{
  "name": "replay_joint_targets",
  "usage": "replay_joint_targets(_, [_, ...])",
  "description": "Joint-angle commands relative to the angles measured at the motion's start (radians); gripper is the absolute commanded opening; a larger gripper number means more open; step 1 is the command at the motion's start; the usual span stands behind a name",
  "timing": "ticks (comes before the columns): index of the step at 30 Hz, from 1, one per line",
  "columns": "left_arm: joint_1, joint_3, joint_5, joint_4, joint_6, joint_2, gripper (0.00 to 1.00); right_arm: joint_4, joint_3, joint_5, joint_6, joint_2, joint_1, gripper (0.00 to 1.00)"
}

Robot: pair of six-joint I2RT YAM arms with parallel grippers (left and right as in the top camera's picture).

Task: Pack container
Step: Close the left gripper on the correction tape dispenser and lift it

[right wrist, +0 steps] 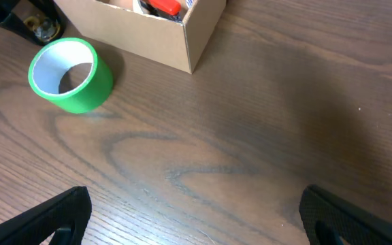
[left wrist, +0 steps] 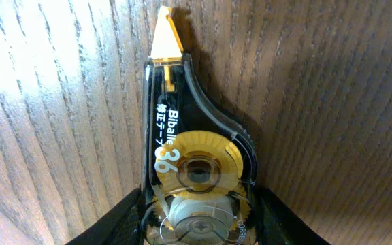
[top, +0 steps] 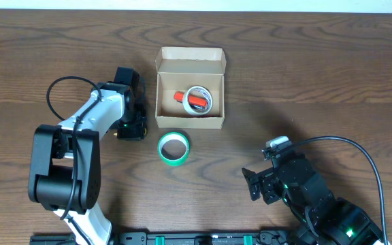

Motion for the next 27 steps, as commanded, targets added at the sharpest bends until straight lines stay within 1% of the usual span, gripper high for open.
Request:
replay_joint_targets(1, [0.006,-0.009,0.010,0.003,0.007,0.003,0.40,-0.002,0.000,0.010,0.016,0.000,0.015,0.99])
replay_joint_targets(11, [0.006,-0.009,-0.013,0.003,0.003,-0.079,0.40,-0.002,0.000,0.010,0.016,0.000,0.015,0.99])
replay_joint_targets(19, [0.006,-0.009,-0.087,0.003,0.003,-0.219,0.41,-0.002,0.000,0.010,0.016,0.000,0.015,0.99])
replay_joint_targets(27, [-0.002,-0.007,-0.099,0.003,0.005,-0.346,0.41,-0.002,0.000,0.010,0.016,0.000,0.015,0.99])
